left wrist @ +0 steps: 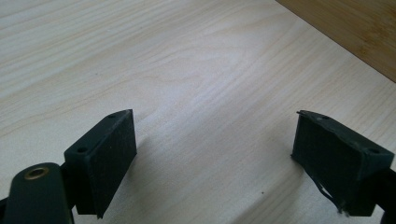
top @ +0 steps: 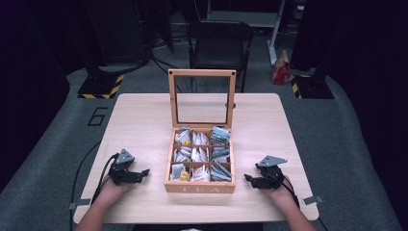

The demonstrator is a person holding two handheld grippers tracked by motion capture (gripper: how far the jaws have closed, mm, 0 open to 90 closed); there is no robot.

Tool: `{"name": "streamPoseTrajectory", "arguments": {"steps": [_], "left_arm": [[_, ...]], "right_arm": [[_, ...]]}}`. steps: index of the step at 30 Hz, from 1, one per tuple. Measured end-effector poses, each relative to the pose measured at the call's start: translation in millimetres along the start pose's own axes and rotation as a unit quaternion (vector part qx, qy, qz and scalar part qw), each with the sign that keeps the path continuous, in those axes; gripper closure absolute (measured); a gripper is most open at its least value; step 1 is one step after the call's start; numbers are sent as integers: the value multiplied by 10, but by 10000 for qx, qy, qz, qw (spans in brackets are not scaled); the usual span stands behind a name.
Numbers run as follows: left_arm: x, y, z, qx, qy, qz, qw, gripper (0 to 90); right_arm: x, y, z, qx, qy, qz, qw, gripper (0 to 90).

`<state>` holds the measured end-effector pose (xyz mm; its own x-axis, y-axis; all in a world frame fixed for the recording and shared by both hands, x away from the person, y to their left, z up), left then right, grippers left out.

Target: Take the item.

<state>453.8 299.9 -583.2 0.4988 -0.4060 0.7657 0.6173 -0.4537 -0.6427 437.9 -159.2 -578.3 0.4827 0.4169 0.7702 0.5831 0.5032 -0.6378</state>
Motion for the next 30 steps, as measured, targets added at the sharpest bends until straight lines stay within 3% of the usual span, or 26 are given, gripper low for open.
{"name": "streamPoseTrajectory", "arguments": {"steps": [5,6,10,14,25,30], "left_arm": [[1,1,-1,-4,-2,-10,10000,131],[1,1,-1,-3,-3,-10,10000,131],[1,1,-1,-2,-4,-11,10000,131],[0,1,-1,-3,-1,-8,10000,131],[8,12,0,25,-22,-64,10000,129],[2,4,1,14,-4,-22,10000,130]], "right_arm": [[69,-40,8,-97,-104,-82,9999,307],[115,-69,33,-51,-12,-164,9999,309],[172,-103,77,20,-11,-204,9998,329],[225,-137,111,72,-178,-272,9994,339],[332,-214,212,230,-275,-417,9985,345],[469,-301,294,359,-270,-611,9971,344]]}}
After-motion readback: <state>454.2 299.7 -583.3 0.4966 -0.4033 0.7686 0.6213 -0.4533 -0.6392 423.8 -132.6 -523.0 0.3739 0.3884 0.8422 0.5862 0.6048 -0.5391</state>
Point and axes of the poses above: each handheld gripper's, and its own axes: y roughly forward along the jaws, x roughly out of its top, z roughly to its left, the point moved 8 cm from there along y, roughly forward along the jaws, and after that the axes turned 3 degrees about -z, right-handed, at the moved point
